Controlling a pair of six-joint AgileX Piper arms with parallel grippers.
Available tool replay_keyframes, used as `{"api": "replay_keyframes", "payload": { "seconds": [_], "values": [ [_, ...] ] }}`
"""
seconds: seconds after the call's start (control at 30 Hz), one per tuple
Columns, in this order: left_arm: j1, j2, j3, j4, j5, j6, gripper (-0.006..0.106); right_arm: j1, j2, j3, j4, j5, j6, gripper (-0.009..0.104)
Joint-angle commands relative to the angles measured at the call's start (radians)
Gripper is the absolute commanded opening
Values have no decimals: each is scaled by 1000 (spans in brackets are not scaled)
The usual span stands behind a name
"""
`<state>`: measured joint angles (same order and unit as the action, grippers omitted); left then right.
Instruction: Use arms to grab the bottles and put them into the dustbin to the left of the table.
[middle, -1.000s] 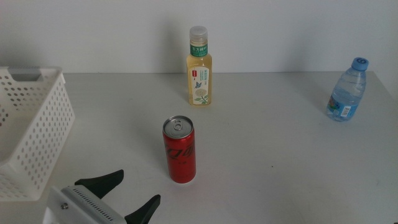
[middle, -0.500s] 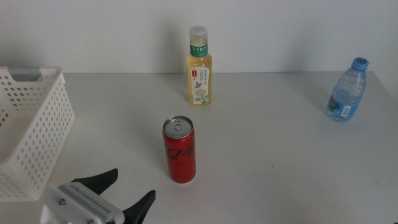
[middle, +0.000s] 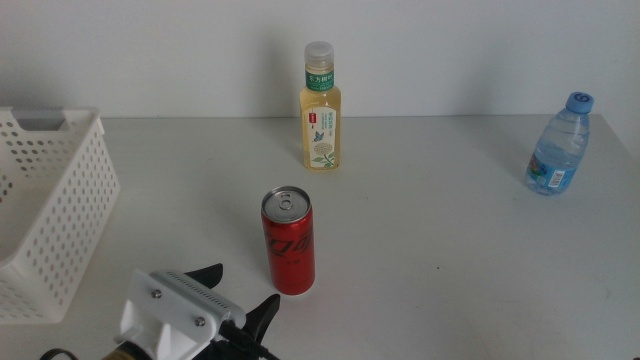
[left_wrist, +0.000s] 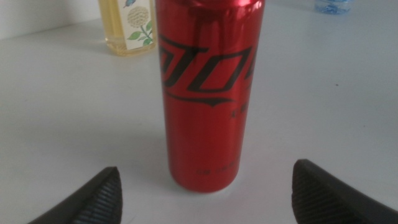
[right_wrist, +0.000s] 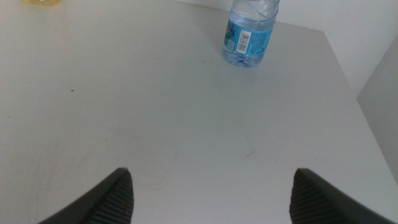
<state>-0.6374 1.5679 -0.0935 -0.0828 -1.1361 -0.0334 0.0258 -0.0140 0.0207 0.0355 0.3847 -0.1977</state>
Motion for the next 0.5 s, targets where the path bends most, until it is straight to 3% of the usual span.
{"api": "replay_keyframes", "payload": {
  "seconds": [0.0, 0.47],
  "values": [
    [-4, 16, -56, 11, -176, -17, 93, -6, -21, -3, -8, -64, -6, 64],
    [1, 196, -292, 21, -120, -40, 93, -6, -21, -3, -8, -64, -6, 64]
  ]
}}
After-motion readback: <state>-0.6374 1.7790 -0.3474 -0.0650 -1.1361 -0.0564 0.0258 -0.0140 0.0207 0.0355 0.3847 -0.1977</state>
